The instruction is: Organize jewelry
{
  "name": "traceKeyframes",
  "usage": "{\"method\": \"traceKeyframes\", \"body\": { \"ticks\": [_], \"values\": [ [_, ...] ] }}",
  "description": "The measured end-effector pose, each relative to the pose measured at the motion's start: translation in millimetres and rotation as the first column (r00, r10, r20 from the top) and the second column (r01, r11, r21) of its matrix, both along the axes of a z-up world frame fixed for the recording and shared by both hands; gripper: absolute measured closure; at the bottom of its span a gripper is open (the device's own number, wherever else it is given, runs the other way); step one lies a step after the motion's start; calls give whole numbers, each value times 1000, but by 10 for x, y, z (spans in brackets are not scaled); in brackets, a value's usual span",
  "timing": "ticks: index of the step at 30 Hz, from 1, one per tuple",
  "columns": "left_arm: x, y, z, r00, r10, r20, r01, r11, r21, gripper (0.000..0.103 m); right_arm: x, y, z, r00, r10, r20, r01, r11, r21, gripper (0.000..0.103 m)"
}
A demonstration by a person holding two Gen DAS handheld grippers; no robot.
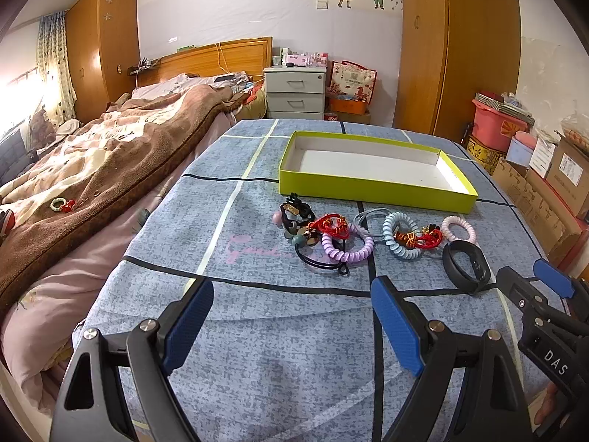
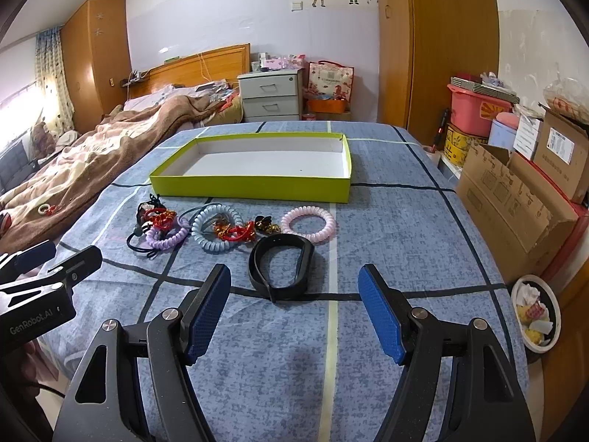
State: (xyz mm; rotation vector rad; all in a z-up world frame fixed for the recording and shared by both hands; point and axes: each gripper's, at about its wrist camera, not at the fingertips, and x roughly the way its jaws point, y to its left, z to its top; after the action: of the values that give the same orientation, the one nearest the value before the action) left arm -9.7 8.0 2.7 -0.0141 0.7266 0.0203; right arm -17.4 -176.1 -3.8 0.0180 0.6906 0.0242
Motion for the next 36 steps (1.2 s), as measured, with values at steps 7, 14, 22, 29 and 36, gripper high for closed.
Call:
{"method": "traceKeyframes", "body": {
  "ticks": [7, 14, 22, 29, 36],
  "values": [
    [35, 28, -15, 1000, -17, -7, 17, 1000, -2, 14, 32, -26, -29, 1000, 3, -13, -3, 1000, 4, 31],
    [109, 212, -69, 997, -65, -30, 63, 995, -71, 14, 127, -111, -114, 999, 10, -48, -10, 1000, 15, 31],
    [217, 436, -125, 998, -41, -50, 37, 996, -75, 18, 310, -164, -198, 996, 28, -81, -27, 1000, 15, 31],
    [307, 540, -179, 995, -75, -69, 63, 986, -152, 18, 479, -152, -253, 993, 32, -114, -34, 999, -11, 56],
    [423, 596, -233, 990, -98, -97, 77, 975, -207, 23, 554, -189, -358, 986, 36, -161, -38, 999, -9, 78]
  ]
}}
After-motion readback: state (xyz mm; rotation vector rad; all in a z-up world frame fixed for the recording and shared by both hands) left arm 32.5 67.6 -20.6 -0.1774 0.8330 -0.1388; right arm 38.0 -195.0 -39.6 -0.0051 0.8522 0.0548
